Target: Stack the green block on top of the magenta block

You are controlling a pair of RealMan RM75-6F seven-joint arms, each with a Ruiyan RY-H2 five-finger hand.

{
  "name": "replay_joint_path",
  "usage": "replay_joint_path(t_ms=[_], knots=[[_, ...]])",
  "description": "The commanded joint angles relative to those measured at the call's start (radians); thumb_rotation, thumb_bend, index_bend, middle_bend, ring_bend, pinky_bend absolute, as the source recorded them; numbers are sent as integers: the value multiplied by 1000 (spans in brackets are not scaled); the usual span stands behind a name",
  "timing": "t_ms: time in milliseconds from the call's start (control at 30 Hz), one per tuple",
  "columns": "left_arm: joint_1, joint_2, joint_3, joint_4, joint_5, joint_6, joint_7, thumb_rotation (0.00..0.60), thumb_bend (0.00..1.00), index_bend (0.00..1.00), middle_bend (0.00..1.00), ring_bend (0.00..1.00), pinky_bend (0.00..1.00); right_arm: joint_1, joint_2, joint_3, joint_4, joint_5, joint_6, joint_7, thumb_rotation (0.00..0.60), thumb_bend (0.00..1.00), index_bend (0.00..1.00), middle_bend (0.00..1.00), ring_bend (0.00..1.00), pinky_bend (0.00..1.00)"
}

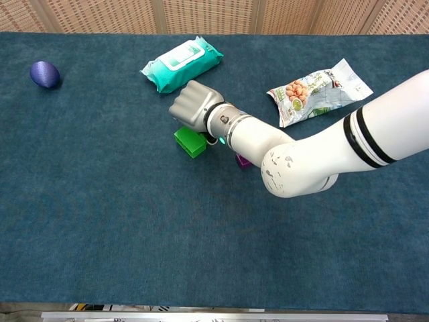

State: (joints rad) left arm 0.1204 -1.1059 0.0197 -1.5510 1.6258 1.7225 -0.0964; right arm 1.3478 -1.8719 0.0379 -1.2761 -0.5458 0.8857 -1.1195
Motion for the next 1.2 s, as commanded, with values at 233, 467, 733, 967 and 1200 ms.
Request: replay_joint_path(t_ms=[233,467,733,967,1200], knots=[[-2,0,1,-5,6,0,7,600,292,260,279,285,192,32,100,-49,-72,-103,22,-107,600,199,518,429,352,489],[-3,-3,2,-6,9,-2,15,600,292,260,279,285,191,54,124,-111,-76,-139,34,-226,600,200,518,431,352,489],[-2,-5,3,-3,8,-2,17,600,292,260,279,285,191,51,124,-177,-25,-222,34,-301,600,199,518,436,352,489],[-2,-8,4,-2,8,-5,22,600,292,260,279,285,190,29,101,-232,47,-301,21,-348,600,198,518,439,353,490],[-3,-10,4,0,5,-10,23,600,292,260,279,285,190,-7,60,-252,111,-374,47,-395,600,184,518,439,323,464]])
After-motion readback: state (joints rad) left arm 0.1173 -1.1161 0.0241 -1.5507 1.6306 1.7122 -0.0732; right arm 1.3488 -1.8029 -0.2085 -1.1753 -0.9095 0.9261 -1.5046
